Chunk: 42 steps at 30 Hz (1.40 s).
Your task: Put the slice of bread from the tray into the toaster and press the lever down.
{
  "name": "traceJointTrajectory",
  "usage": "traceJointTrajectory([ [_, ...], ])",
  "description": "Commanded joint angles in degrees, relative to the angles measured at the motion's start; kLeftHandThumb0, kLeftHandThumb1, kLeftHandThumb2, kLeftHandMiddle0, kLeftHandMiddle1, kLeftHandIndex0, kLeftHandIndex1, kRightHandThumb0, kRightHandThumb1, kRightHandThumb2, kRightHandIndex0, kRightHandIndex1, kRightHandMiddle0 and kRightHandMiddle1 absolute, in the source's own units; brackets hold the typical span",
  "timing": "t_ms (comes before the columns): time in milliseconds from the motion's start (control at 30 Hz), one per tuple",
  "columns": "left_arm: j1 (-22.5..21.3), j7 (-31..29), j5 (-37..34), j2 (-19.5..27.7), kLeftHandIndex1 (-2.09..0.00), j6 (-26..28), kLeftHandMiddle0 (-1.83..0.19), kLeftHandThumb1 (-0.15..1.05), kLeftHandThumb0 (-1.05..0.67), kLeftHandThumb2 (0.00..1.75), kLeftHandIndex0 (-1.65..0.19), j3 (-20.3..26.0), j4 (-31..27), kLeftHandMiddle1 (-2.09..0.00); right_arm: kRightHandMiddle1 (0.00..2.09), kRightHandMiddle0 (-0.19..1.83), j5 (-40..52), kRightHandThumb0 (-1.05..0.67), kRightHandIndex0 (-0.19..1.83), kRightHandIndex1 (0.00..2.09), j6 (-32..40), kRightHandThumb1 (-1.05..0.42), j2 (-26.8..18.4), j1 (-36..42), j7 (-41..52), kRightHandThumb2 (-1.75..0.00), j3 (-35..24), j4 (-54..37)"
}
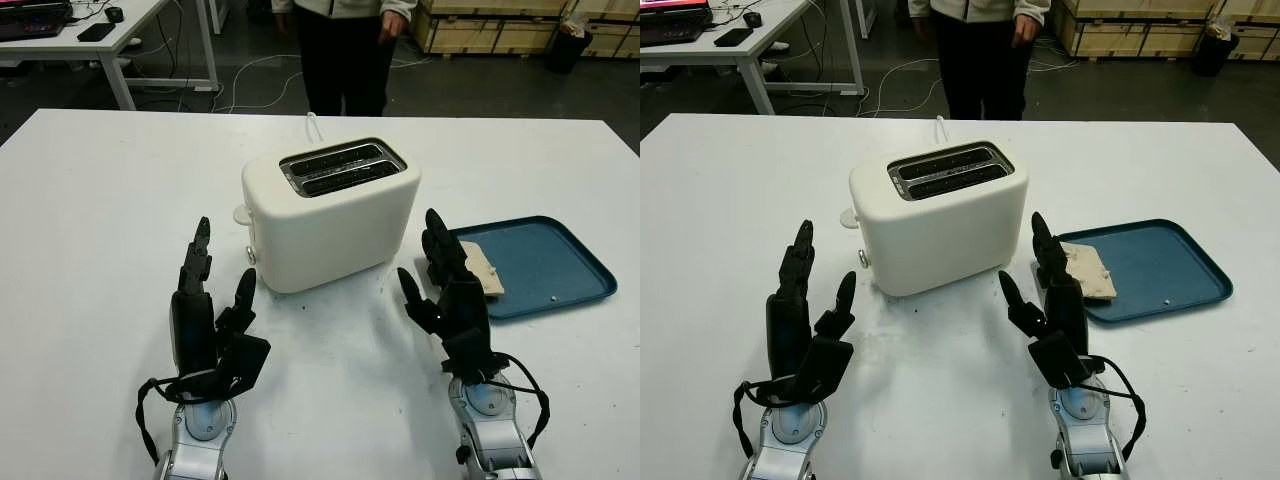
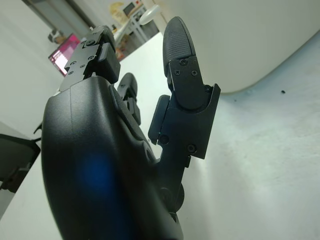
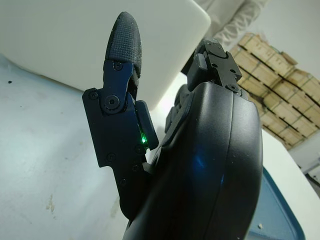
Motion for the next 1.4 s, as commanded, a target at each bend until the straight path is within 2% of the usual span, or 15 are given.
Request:
traceJointTrajectory([
  [0,0.91,0.29,0.04,-1.67,0.0,-0.07,-0.12,0.92,-0.58,0.59,-0.18,-0.59,-0.76,-0.23,0.0,0.12,0.19,-0.68,0.09,0.01,0.82,-0.92,-0.34,0.86,0.04,-0.48,0.01,-1.12],
  [267,0.1,0.38,0.3,-1.67,0.0,1.23,-0.13,0.92,-0.57,0.58,-0.18,-0.6,-0.96,-0.21,0.01,0.13,0.91,-0.7,0.11,0.01,3.68,-0.92,-0.33,-0.62,1.64,-0.48,0.28,-0.59],
  [367,-0.1,0.54,0.24,-1.38,0.0,1.02,-0.14,0.92,-0.57,0.59,-0.18,-0.35,-0.68,-0.21,0.01,0.15,1.7,-0.72,0.12,0.01,1.2,-0.92,-0.79,-0.69,2.95,-0.44,0.24,0.08],
  [433,-0.33,0.77,0.09,-1.4,0.0,0.54,-0.14,0.92,-0.56,0.59,-0.18,-0.26,-0.32,-0.2,0.02,0.19,2.72,-0.7,0.17,0.02,-2.28,-0.92,-1.65,0.05,4.3,-0.33,0.04,-0.58],
  [500,-0.53,0.73,-0.11,-1.37,0.0,0.14,-0.14,0.92,-0.56,0.59,-0.18,-0.29,-0.05,-0.19,0.03,0.29,3.98,-0.64,0.28,0.04,-8.2,-0.91,-2.96,1.37,5.5,-0.14,-0.82,-2.19],
  [600,-0.89,0.68,-0.38,-1.39,0.0,0.06,-0.14,0.92,-0.57,0.58,-0.18,-0.29,0.25,-0.19,0.04,0.41,-1.47,-0.57,0.39,0.05,-17.67,-0.85,-5.51,2.25,2.19,-0.02,-3.62,-3.39],
  [767,-1.77,-0.2,-1.05,-0.94,0.0,-0.14,-0.15,0.92,-0.57,0.59,-0.16,-0.32,0.76,-0.18,0.03,0.46,-18.26,-0.57,0.45,0.03,-22.63,-0.76,-9.73,3.59,-8.65,0.0,-11.14,-6.66],
  [833,-2.14,0.03,-0.62,-0.77,-0.01,-0.31,-0.16,0.92,-0.58,0.58,-0.17,-0.43,1.16,-0.17,0.02,0.45,-21.95,-0.56,0.42,0.02,-21.96,-0.72,-11.3,4.14,-11.14,0.0,-12.48,-6.62],
  [1033,-2.17,-0.19,-1.22,-0.9,0.0,-0.88,-0.15,0.92,-0.57,0.58,-0.17,-0.67,1.23,-0.16,0.0,0.34,-28.42,-0.62,0.33,0.0,-17.11,-0.76,-15.32,4.65,-13.96,-0.01,-12.7,-4.19],
  [1367,-2.05,0.29,-0.61,-1.31,0.0,-0.4,-0.16,0.92,-0.57,0.58,-0.17,-1.09,0.81,-0.14,0.0,0.14,-38.11,-0.77,0.08,0.0,-3.37,-0.81,-20.16,2.32,-12.02,-0.01,-6.56,-3.03],
])
